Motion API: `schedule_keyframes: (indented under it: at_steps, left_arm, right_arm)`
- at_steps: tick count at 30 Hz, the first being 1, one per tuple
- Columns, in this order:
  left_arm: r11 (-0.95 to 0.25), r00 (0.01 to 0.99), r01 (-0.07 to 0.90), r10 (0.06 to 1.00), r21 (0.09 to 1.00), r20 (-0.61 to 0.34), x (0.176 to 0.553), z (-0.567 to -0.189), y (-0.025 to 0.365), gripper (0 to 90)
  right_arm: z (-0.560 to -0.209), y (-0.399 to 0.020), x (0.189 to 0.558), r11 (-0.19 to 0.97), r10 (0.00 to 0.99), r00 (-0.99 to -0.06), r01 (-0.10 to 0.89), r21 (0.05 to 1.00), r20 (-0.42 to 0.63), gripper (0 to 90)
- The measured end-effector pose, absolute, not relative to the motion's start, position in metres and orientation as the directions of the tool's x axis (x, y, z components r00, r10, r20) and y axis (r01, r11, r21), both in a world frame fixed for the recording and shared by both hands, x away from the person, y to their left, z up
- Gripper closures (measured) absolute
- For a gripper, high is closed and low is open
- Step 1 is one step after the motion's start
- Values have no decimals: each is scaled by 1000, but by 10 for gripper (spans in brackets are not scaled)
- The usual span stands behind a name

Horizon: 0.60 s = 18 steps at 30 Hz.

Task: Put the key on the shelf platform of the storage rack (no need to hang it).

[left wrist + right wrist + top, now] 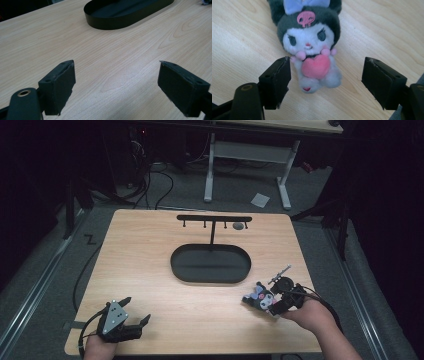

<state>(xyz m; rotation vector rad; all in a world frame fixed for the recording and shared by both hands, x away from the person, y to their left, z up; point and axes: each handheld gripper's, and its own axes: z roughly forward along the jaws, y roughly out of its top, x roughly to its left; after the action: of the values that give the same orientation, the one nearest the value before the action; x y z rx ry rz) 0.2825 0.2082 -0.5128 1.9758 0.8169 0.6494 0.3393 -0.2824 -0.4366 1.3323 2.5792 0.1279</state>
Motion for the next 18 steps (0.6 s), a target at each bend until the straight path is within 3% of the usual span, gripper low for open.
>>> schedule_keyframes:
  at_steps: [18]
  left_arm:
    - [-407, 651, 297, 748, 864, 128, 281, -514, 210, 152]
  right_arm:
    - [-479, -288, 345, 579, 813, -565, 811, 88, -139, 240]
